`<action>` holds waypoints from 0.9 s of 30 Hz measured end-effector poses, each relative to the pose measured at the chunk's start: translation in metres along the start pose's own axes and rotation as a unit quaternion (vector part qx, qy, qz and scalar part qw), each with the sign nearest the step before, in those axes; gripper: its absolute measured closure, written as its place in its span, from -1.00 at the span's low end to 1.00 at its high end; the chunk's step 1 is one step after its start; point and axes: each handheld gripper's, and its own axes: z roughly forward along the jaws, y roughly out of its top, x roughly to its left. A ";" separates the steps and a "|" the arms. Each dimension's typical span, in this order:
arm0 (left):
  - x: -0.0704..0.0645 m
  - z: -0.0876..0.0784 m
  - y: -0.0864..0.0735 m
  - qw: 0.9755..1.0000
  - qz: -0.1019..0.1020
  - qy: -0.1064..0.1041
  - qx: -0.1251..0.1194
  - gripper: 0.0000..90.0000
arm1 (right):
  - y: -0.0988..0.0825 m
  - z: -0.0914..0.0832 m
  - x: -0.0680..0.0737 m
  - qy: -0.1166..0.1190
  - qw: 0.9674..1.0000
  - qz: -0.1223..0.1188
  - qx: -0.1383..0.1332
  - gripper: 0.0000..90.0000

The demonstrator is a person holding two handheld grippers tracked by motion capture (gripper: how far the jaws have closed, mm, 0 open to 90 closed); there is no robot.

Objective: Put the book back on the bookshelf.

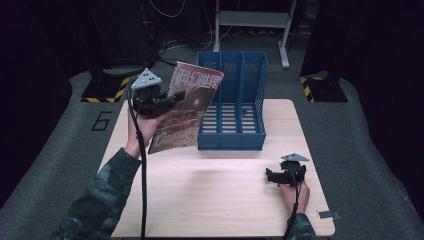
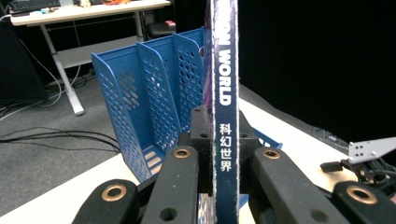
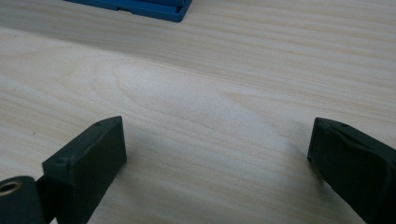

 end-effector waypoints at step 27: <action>0.001 0.041 0.011 0.998 -0.017 0.050 -0.033 0.87 | 0.000 0.000 0.000 0.001 1.000 -0.001 0.000 -0.91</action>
